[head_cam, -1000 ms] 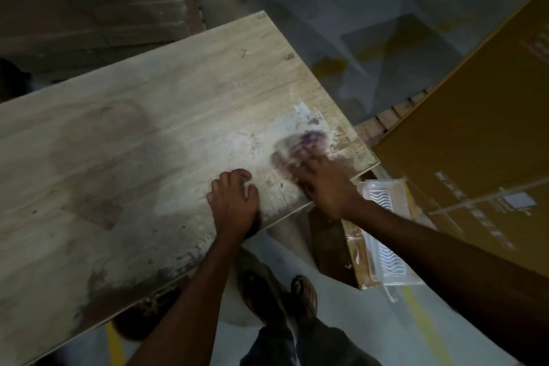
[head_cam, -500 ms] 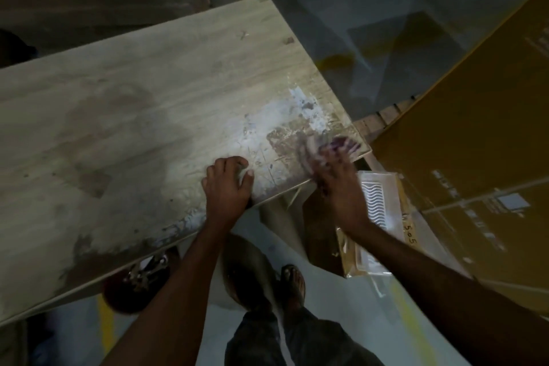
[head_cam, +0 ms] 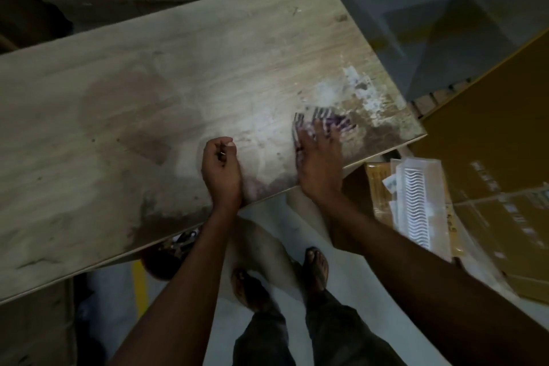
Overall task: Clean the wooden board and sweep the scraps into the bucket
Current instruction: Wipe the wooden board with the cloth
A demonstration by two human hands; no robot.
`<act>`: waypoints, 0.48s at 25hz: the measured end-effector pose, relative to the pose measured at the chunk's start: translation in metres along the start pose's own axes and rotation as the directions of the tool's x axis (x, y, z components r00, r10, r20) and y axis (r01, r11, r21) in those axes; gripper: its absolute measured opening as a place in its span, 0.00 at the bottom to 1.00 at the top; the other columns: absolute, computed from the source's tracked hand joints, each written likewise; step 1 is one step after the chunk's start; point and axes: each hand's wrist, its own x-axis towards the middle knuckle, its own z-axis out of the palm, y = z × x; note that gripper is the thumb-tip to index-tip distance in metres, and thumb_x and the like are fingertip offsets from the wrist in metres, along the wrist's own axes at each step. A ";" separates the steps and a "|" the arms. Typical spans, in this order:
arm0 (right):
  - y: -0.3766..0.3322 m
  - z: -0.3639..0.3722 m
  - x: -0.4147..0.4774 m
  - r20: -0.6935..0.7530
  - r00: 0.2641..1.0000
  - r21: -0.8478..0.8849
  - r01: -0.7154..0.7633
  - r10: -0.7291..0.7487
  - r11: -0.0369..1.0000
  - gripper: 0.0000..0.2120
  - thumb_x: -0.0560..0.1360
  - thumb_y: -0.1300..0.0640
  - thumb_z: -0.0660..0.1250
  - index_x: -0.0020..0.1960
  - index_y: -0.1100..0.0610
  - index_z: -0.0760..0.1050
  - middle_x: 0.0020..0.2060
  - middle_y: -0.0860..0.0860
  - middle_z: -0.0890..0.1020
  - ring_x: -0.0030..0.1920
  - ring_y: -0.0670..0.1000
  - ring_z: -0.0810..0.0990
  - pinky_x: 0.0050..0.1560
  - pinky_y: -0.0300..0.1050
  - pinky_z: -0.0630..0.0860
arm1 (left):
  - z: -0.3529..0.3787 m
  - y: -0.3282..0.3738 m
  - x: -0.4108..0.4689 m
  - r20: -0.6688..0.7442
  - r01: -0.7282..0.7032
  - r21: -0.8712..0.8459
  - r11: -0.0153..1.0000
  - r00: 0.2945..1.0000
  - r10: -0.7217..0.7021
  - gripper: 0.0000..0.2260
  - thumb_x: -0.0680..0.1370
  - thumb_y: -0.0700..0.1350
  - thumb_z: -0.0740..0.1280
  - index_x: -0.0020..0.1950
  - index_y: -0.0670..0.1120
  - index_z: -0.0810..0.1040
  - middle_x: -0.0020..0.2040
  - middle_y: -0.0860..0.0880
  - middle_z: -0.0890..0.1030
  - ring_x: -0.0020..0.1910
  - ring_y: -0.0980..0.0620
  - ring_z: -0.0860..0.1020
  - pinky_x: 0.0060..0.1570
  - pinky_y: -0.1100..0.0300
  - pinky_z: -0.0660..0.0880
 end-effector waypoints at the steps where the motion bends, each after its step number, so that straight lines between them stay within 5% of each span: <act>1: -0.030 0.011 -0.010 0.029 0.995 0.021 0.092 -0.093 0.996 0.28 0.78 0.54 0.61 0.78 0.49 0.67 0.77 0.58 0.69 0.76 0.64 0.67 0.76 0.55 0.62 | -0.012 -0.001 0.006 -0.033 0.024 0.003 1.000 0.999 -0.024 0.04 0.79 0.38 0.66 0.49 0.47 0.77 0.45 0.51 0.80 0.43 0.59 0.77 0.46 0.69 0.71; 4: -0.081 0.022 -0.040 0.205 0.770 0.066 0.606 -0.605 0.793 0.27 0.79 0.52 0.61 0.78 0.46 0.67 0.78 0.55 0.68 0.77 0.58 0.65 0.78 0.49 0.57 | -0.043 0.001 0.026 -0.152 0.128 -0.043 0.991 0.979 -0.133 0.05 0.78 0.36 0.67 0.47 0.46 0.78 0.43 0.52 0.79 0.40 0.66 0.76 0.43 0.74 0.70; 5: -0.077 0.018 -0.018 0.180 0.761 0.075 0.621 -0.624 0.780 0.29 0.78 0.54 0.63 0.79 0.48 0.66 0.78 0.56 0.68 0.77 0.58 0.64 0.78 0.48 0.57 | -0.053 0.001 0.032 -0.166 0.145 -0.063 0.987 0.974 -0.154 0.05 0.78 0.35 0.67 0.47 0.45 0.79 0.43 0.52 0.80 0.39 0.67 0.76 0.43 0.74 0.69; 6: -0.072 0.015 0.012 0.136 0.842 0.010 0.526 -0.522 0.850 0.31 0.77 0.56 0.63 0.80 0.51 0.64 0.78 0.59 0.67 0.78 0.60 0.63 0.78 0.51 0.58 | -0.064 0.001 0.037 -0.176 0.148 -0.072 0.986 0.972 -0.159 0.04 0.78 0.35 0.67 0.48 0.44 0.79 0.43 0.51 0.80 0.39 0.68 0.76 0.44 0.74 0.70; 7: -0.062 0.015 0.047 0.086 0.933 -0.086 0.356 -0.349 0.930 0.31 0.77 0.56 0.61 0.80 0.55 0.64 0.78 0.63 0.65 0.78 0.64 0.63 0.79 0.56 0.57 | -0.076 -0.001 0.041 -0.180 0.139 -0.079 0.987 0.972 -0.151 0.04 0.78 0.35 0.67 0.48 0.43 0.80 0.45 0.50 0.81 0.40 0.66 0.77 0.45 0.73 0.71; 9: -0.052 0.016 0.119 -0.054 0.995 -0.236 0.074 -0.089 0.969 0.30 0.77 0.53 0.52 0.78 0.61 0.67 0.76 0.68 0.67 0.77 0.69 0.65 0.78 0.67 0.58 | -0.098 -0.007 0.048 -0.164 0.124 -0.101 0.987 0.977 -0.139 0.04 0.78 0.36 0.67 0.49 0.43 0.80 0.47 0.48 0.82 0.44 0.58 0.79 0.50 0.65 0.74; 12: -0.120 0.045 0.119 -0.105 0.954 -0.129 0.267 -0.281 0.955 0.27 0.78 0.54 0.54 0.74 0.61 0.72 0.72 0.65 0.73 0.73 0.68 0.71 0.74 0.70 0.64 | -0.127 -0.012 0.063 -0.175 0.109 -0.122 0.987 0.976 -0.129 0.03 0.76 0.39 0.68 0.48 0.46 0.80 0.46 0.47 0.83 0.46 0.52 0.79 0.51 0.54 0.76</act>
